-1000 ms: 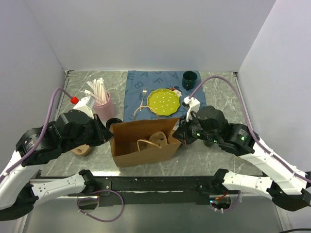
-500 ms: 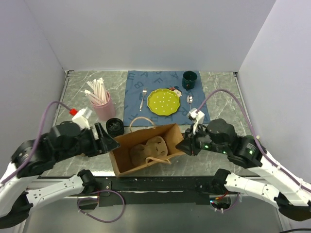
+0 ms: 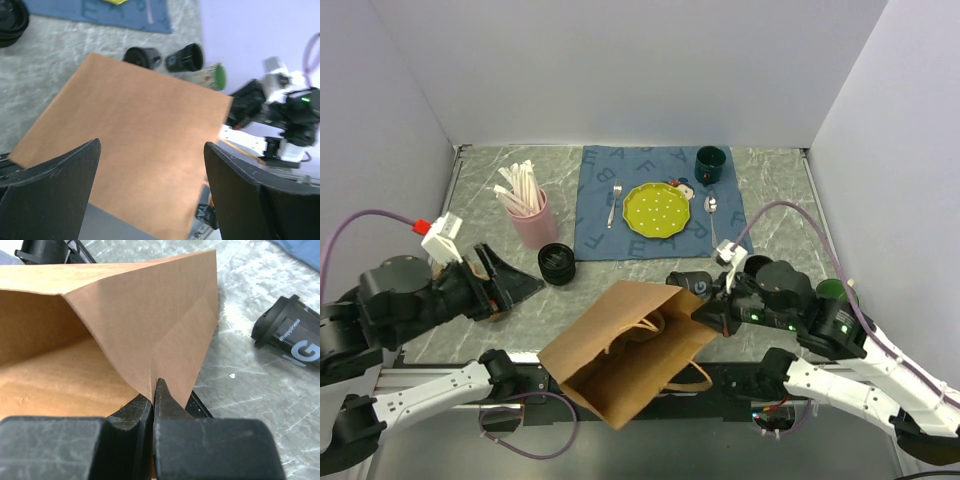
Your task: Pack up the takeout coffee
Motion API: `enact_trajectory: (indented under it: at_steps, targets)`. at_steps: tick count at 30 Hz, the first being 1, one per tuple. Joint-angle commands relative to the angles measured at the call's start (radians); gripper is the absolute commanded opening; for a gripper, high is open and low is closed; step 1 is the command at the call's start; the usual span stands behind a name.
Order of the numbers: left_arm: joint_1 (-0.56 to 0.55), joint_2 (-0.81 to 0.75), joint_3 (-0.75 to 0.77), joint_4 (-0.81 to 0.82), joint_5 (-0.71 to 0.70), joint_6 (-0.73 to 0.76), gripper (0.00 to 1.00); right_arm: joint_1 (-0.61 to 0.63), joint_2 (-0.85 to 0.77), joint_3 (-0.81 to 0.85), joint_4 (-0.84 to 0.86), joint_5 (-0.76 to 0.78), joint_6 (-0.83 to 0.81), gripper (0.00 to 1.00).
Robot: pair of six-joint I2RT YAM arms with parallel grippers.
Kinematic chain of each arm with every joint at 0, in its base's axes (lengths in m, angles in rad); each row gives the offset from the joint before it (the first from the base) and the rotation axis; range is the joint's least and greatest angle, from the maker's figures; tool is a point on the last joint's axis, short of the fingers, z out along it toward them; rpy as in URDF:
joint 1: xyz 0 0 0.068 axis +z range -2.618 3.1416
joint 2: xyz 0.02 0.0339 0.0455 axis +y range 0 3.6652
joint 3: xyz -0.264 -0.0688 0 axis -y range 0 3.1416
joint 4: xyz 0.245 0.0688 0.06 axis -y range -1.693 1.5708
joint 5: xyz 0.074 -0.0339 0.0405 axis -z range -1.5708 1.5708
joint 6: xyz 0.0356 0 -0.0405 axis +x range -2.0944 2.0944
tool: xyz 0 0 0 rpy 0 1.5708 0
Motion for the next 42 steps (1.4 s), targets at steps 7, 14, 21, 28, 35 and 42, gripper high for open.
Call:
enact_trajectory:
  at_steps: [7, 14, 21, 28, 35, 42]
  targets:
    - [-0.004, 0.021, -0.04, 0.0, -0.052, 0.018, 0.92, 0.005, -0.007, 0.127, -0.035, 0.089, 0.03, 0.0]
    - [-0.004, 0.062, -0.093, 0.012, -0.032, 0.055, 0.91, 0.004, 0.145, 0.329, -0.123, 0.237, -0.051, 0.0]
    - [-0.004, 0.057, -0.092, 0.022, -0.055, 0.064, 0.91, 0.016, 0.29, 0.553, -0.183, 0.249, -0.112, 0.0]
    - [-0.002, 0.002, -0.109, -0.005, -0.092, 0.035, 0.91, 0.025, 0.423, 0.736, -0.335, 0.248, -0.051, 0.0]
    - [-0.004, -0.006, -0.077, -0.043, -0.1, 0.019, 0.89, 0.053, 0.473, 0.837, -0.384, 0.221, 0.004, 0.0]
    - [-0.004, -0.004, -0.047, -0.058, -0.101, 0.009, 0.89, 0.088, 0.461, 0.701, -0.348, 0.223, -0.005, 0.0]
